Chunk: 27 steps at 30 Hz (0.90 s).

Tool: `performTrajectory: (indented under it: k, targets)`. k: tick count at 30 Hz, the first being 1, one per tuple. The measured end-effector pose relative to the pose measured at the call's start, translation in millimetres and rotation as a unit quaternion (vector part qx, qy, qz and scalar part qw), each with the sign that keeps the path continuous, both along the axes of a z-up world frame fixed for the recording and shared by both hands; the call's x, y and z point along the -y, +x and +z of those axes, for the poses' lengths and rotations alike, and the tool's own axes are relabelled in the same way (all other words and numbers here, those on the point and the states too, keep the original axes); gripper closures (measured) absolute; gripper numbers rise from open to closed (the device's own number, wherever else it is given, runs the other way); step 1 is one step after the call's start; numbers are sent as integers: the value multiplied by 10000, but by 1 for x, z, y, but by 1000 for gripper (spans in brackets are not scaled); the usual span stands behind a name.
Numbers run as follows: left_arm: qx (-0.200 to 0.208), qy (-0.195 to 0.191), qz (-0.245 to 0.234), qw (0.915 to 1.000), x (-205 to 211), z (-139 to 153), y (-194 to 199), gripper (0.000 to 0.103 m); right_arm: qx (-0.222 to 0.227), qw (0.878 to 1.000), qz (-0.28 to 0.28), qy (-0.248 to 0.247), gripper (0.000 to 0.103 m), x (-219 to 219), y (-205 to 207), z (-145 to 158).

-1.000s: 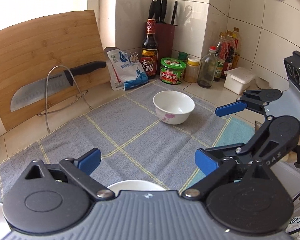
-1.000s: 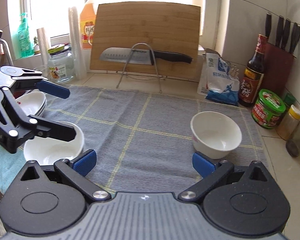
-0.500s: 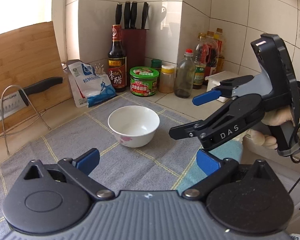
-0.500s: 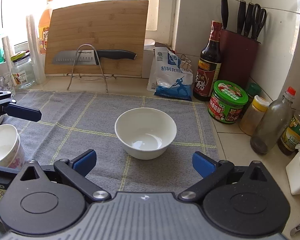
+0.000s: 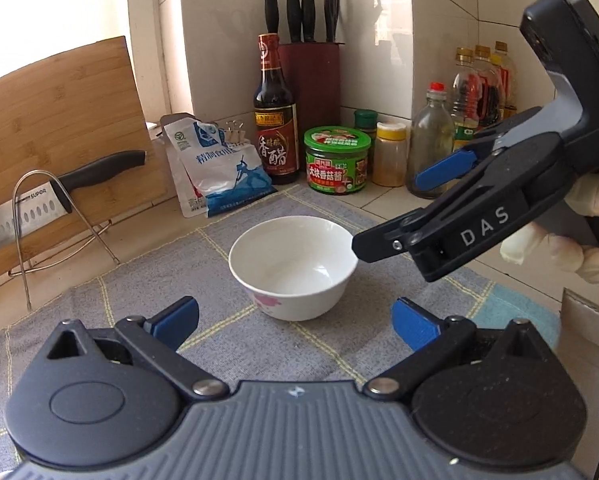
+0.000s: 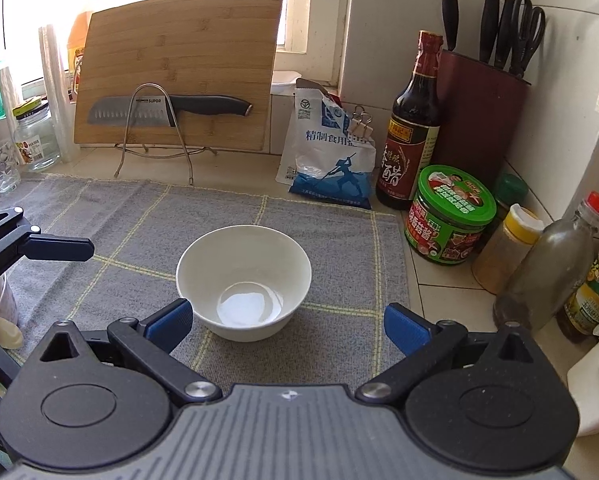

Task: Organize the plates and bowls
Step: 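Withdraw the left gripper while moving the right gripper to the pink-patterned bowl, then close the right gripper on the rim of the pink-patterned bowl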

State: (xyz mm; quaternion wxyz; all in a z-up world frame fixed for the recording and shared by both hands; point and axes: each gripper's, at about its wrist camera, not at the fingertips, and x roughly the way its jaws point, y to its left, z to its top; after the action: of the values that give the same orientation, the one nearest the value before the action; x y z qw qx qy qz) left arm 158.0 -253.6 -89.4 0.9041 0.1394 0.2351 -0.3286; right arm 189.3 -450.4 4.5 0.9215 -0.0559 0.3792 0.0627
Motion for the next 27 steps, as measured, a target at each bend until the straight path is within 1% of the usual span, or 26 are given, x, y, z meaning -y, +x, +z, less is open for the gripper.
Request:
performTrajectory:
  k: [3, 5, 12, 15, 17, 19, 20, 21, 23, 27]
  targets:
    - [-43, 33, 172, 9998, 10, -7, 7, 1, -124, 9998, 115, 108, 0, 2, 17, -5]
    - [-33, 137, 286, 9995, 18, -14, 11, 1, -204, 9994, 200, 181, 0, 2, 27, -8]
    - [-209, 117, 444, 9987, 31, -28, 32, 3, -441, 9975, 402, 389, 2, 6, 61, -22]
    - [-274, 81, 518, 9982, 36, -30, 39, 7, -546, 9962, 472, 478, 7, 7, 74, -27]
    - [-299, 63, 544, 9981, 38, -33, 42, 8, -628, 9949, 518, 598, 13, 8, 81, -29]
    - [-295, 73, 549, 9980, 41, -36, 45, 12, -718, 9937, 577, 644, 17, 9, 87, -32]
    - [-296, 76, 544, 9981, 42, -37, 47, 16, -747, 9933, 599, 642, 20, 8, 90, -33]
    - [-312, 77, 520, 9981, 44, -38, 50, 16, -778, 9930, 620, 643, 20, 7, 92, -35]
    - [-321, 64, 492, 9982, 45, -40, 51, 17, -841, 9918, 678, 689, 26, 8, 95, -37]
    - [-304, 69, 470, 9984, 46, -41, 51, 17, -880, 9907, 707, 760, 31, 9, 100, -39]
